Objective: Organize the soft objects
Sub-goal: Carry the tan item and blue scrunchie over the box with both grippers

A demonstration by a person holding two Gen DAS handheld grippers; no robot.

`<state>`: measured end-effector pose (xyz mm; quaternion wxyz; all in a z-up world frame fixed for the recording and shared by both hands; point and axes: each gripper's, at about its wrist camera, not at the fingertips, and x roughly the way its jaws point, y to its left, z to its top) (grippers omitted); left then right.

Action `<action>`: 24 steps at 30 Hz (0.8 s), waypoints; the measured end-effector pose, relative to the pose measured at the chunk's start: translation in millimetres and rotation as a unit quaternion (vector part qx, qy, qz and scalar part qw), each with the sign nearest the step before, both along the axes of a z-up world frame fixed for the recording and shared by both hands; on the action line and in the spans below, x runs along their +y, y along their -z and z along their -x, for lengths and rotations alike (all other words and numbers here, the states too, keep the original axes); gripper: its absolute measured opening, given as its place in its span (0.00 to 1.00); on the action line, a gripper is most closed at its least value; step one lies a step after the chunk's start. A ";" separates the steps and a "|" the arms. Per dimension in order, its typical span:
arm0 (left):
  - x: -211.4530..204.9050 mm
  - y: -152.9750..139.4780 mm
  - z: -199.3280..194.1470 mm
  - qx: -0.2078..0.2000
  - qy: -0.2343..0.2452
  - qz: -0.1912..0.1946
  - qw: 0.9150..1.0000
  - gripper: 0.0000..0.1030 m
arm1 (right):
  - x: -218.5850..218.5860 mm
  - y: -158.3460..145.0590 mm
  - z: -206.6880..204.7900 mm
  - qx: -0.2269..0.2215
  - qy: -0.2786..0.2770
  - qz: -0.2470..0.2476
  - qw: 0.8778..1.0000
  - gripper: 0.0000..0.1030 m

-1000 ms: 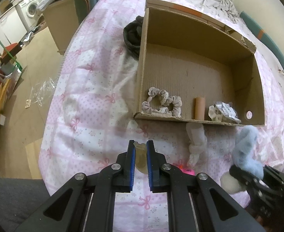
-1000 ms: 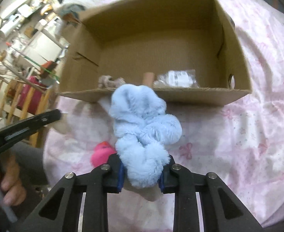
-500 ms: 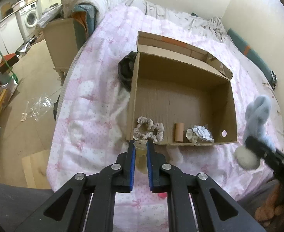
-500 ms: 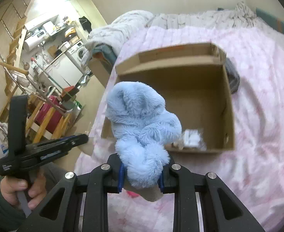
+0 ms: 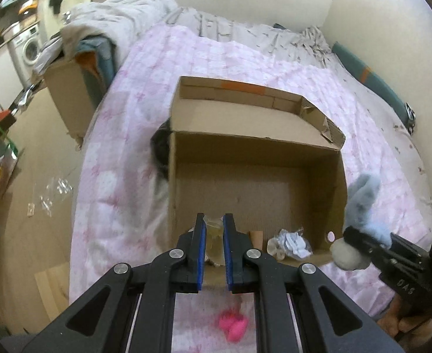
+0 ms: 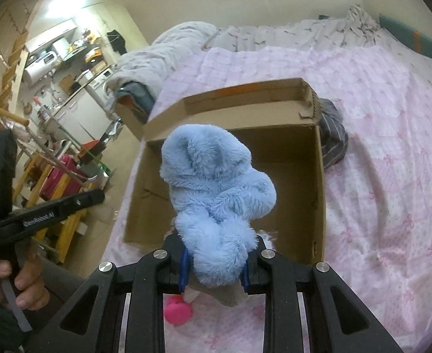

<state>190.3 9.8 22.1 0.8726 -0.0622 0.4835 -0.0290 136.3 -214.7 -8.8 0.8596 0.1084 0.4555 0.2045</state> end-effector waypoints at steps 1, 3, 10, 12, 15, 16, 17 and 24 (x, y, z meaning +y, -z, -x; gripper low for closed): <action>-2.7 2.9 -4.0 -0.004 0.002 -0.005 1.000 0.10 | -0.3 5.0 -3.1 0.005 0.003 0.001 1.000 0.27; -5.9 7.9 -7.8 -0.024 0.000 -0.010 1.000 0.10 | -0.6 16.0 -8.7 0.015 0.008 0.006 1.000 0.27; -7.6 38.2 -15.1 -0.027 -0.018 -0.012 0.999 0.10 | 9.5 45.9 -18.4 0.038 0.009 0.028 0.999 0.28; -6.8 39.7 -15.7 -0.041 -0.034 -0.034 0.998 0.10 | 15.2 50.2 -18.3 0.042 0.003 0.031 0.999 0.28; -7.0 41.6 -18.8 -0.043 -0.032 -0.034 0.998 0.10 | 24.9 53.1 -19.1 0.043 -0.008 0.030 0.999 0.28; -7.7 43.2 -18.9 -0.041 -0.032 -0.034 0.998 0.10 | 27.9 52.8 -19.1 0.042 -0.011 0.029 0.999 0.28; -8.3 44.8 -18.7 -0.039 -0.030 -0.034 0.998 0.10 | 29.6 51.9 -18.1 0.040 -0.012 0.026 0.999 0.28; -23.2 49.6 -12.0 -0.045 0.003 -0.062 0.997 0.11 | 27.1 54.1 -23.4 0.042 0.005 0.039 0.998 0.29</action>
